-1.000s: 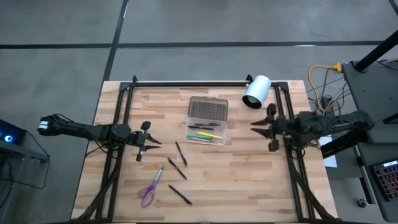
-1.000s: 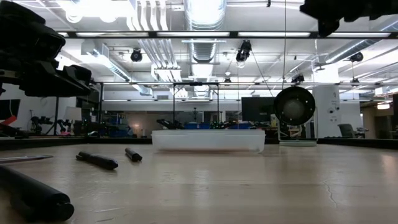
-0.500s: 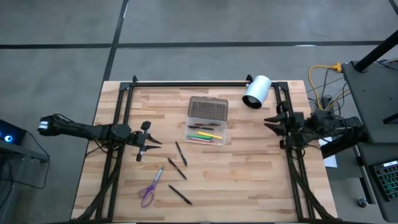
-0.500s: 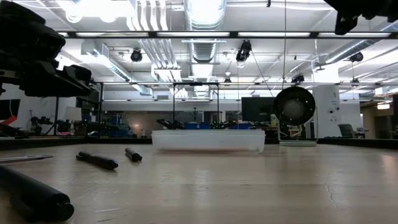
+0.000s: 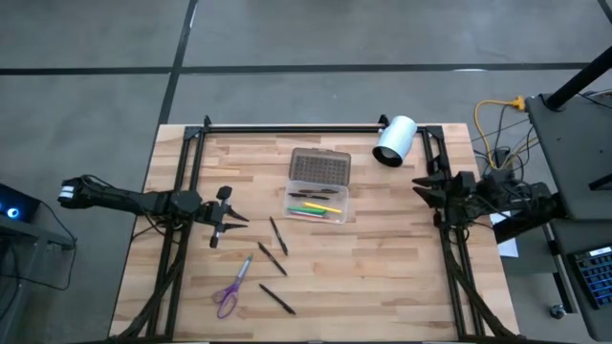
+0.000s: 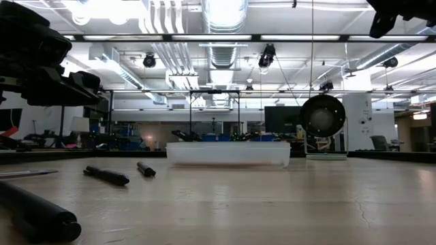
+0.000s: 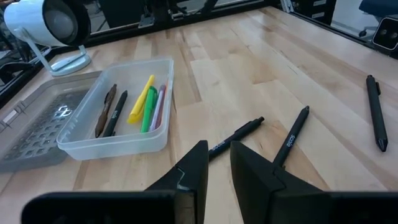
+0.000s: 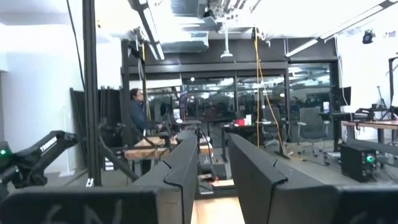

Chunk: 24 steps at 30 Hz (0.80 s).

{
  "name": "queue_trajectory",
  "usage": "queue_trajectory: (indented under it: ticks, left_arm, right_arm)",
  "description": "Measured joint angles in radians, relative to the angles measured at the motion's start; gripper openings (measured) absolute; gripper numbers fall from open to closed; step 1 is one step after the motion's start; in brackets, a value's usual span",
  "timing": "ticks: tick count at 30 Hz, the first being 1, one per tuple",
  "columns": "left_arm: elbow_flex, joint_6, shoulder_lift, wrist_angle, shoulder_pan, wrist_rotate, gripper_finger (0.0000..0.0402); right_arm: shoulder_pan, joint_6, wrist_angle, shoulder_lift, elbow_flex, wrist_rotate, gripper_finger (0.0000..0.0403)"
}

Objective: Pick & place school supplies into a supply box
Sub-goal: Put the black pen into the black supply box

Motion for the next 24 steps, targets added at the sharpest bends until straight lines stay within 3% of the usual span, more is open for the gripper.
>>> queue_trajectory:
  ticks: [12,24]
  left_arm:
    - [0.0,0.0,0.0,0.0,0.0,0.0,0.0054]
    - [0.0,0.0,0.0,0.0,0.0,0.0,0.0054]
  right_arm:
    - [-0.001,-0.085,0.099,-0.013,-0.134,-0.002,0.0068]
    - [-0.001,-0.181,0.11,-0.011,-0.202,-0.002,0.0083]
